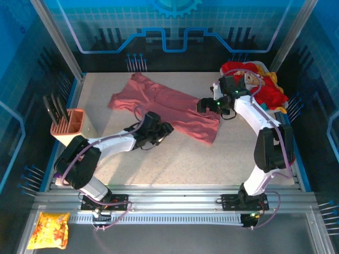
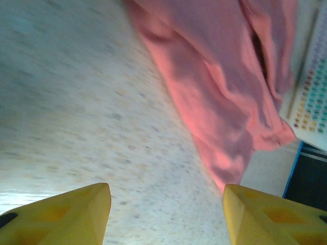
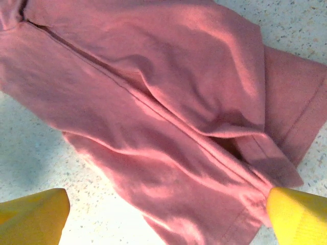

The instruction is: Fold and stack the t-shirts

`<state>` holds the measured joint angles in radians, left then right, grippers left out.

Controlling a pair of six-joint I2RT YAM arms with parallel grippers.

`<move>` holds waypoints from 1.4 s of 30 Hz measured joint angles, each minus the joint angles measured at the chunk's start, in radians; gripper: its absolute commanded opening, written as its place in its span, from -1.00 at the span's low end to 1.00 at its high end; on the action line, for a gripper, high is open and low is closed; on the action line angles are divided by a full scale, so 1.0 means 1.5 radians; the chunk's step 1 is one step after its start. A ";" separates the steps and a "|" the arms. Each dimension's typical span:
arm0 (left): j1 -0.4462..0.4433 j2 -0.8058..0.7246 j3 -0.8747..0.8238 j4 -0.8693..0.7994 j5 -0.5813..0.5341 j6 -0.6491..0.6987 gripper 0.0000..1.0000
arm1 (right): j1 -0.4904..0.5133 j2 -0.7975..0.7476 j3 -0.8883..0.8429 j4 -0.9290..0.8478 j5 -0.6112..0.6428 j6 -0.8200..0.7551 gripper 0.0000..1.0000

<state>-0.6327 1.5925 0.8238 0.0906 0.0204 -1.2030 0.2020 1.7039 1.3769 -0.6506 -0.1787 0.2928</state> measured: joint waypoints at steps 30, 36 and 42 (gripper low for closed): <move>-0.208 0.351 0.254 0.157 -0.209 -0.178 -0.49 | -0.040 -0.139 -0.102 -0.005 -0.026 0.022 0.99; -0.207 0.352 0.288 0.068 -0.208 -0.193 -0.75 | -0.046 -0.152 -0.105 -0.006 -0.026 0.022 0.99; -0.203 0.356 0.314 0.004 -0.200 -0.194 -0.89 | -0.050 -0.169 -0.114 -0.007 -0.027 0.022 0.99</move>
<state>-0.9371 2.1258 1.2949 0.0971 -0.2794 -1.4933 0.1276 1.4506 1.2053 -0.6617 -0.2188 0.3256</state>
